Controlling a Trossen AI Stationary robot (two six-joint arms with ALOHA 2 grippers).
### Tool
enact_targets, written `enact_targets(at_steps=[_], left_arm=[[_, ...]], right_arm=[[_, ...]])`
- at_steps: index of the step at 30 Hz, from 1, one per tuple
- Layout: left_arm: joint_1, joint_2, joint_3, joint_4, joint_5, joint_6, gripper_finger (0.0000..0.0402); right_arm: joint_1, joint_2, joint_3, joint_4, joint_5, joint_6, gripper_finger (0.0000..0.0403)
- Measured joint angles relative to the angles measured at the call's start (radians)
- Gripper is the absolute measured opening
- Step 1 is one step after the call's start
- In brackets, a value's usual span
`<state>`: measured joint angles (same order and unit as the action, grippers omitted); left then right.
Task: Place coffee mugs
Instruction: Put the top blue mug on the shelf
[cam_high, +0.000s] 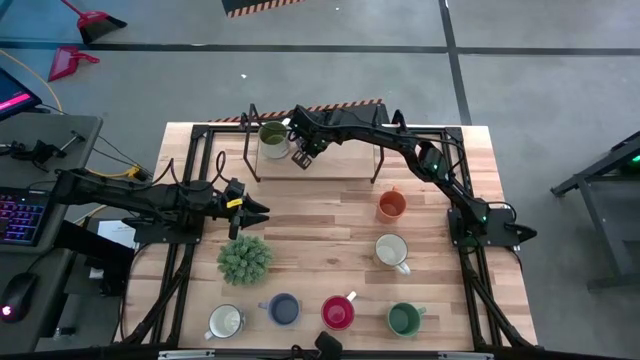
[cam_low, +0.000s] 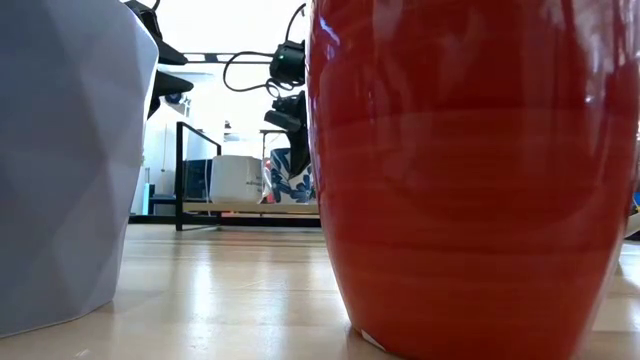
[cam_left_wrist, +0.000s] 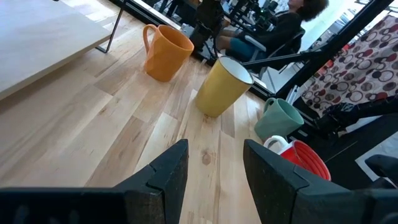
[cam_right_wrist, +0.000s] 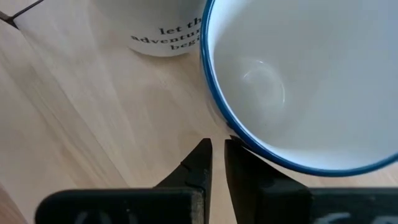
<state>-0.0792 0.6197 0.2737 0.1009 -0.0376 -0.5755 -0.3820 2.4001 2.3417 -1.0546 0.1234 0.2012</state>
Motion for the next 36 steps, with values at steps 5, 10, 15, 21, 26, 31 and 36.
enact_targets(at_steps=[5,10,15,21,26,31,36], left_arm=[[0.0,0.0,0.0,0.0,0.0,0.0,0.0142],[0.0,0.0,0.0,0.0,0.0,0.0,0.0142],[0.0,0.0,0.0,0.0,0.0,0.0,0.0142],[0.0,0.0,0.0,0.0,0.0,-0.016,0.0142],[0.0,0.0,0.0,0.0,0.0,-0.016,0.0142],[0.0,0.0,0.0,0.0,0.0,-0.016,0.0142],[0.0,0.0,0.0,0.0,0.0,-0.016,0.0142]], right_arm=[[-0.005,0.0,0.0,0.008,0.005,0.0,0.0032],[-0.005,0.0,0.0,0.028,0.002,0.0,0.0032],[-0.005,0.0,0.0,0.039,-0.002,-0.001,0.0032],[-0.005,0.0,0.0,0.054,-0.005,-0.004,0.0032],[-0.007,0.0,0.0,0.066,-0.008,-0.005,0.0032],[-0.013,0.0,0.0,0.076,-0.008,-0.004,0.0032],[-0.016,0.0,0.0,0.081,-0.055,-0.003,0.0032]])
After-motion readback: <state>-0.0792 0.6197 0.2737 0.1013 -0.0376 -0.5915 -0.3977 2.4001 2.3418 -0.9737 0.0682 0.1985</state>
